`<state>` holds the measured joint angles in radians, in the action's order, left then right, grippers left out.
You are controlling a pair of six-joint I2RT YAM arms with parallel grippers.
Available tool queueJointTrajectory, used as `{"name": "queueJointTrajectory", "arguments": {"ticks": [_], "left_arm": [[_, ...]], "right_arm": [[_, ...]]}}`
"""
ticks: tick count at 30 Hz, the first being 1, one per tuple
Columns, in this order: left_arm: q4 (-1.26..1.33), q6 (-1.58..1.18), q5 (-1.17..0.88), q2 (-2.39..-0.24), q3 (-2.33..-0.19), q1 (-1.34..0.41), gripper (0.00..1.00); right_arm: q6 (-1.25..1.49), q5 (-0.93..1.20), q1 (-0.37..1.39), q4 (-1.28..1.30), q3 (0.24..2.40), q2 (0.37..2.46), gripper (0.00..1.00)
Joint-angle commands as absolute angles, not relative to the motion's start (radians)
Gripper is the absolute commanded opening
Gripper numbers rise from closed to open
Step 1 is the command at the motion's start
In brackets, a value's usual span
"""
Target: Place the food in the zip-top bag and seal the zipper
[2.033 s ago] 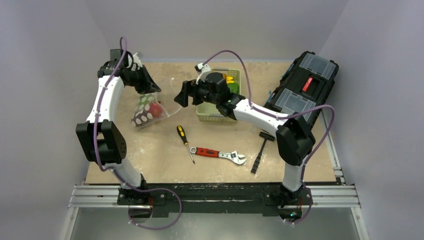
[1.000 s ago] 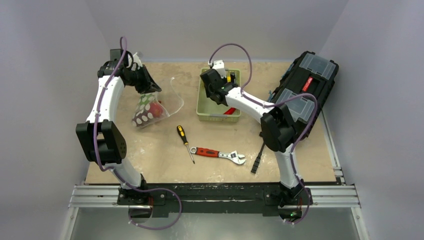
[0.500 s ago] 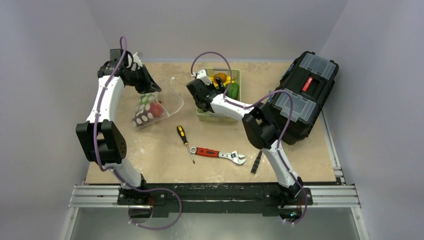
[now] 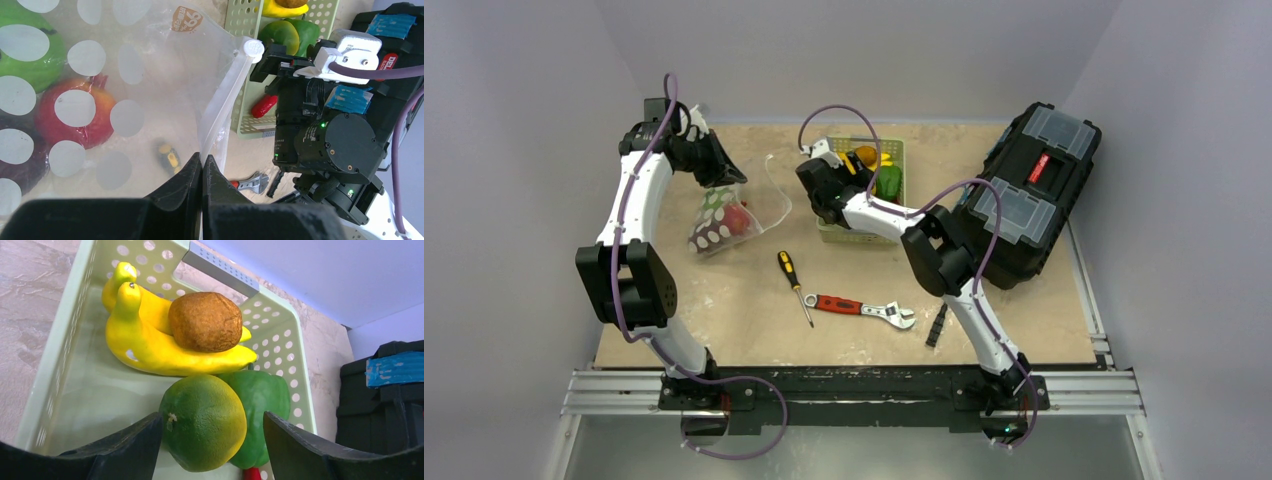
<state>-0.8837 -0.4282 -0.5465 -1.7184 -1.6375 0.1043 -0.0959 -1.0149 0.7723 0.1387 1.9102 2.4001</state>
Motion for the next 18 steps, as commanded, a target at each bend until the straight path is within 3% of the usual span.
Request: {"name": "queueJointTrajectory", "arguments": {"ticks": [1, 7, 18], "left_arm": [[-0.857, -0.44, -0.575, -1.687, -1.63, 0.112, 0.0], [-0.857, -0.441, -0.574, -1.688, -1.629, 0.112, 0.0], [-0.856, -0.441, -0.577, -1.69, -1.626, 0.11, 0.0]], "right_arm": [[-0.13, -1.054, 0.776, 0.057, 1.902, 2.402, 0.71], [-0.104, -1.018, 0.776, 0.068, 1.903, 2.415, 0.83], [-0.028, -0.942, 0.772, 0.116, 1.9, 2.442, 0.75]]}}
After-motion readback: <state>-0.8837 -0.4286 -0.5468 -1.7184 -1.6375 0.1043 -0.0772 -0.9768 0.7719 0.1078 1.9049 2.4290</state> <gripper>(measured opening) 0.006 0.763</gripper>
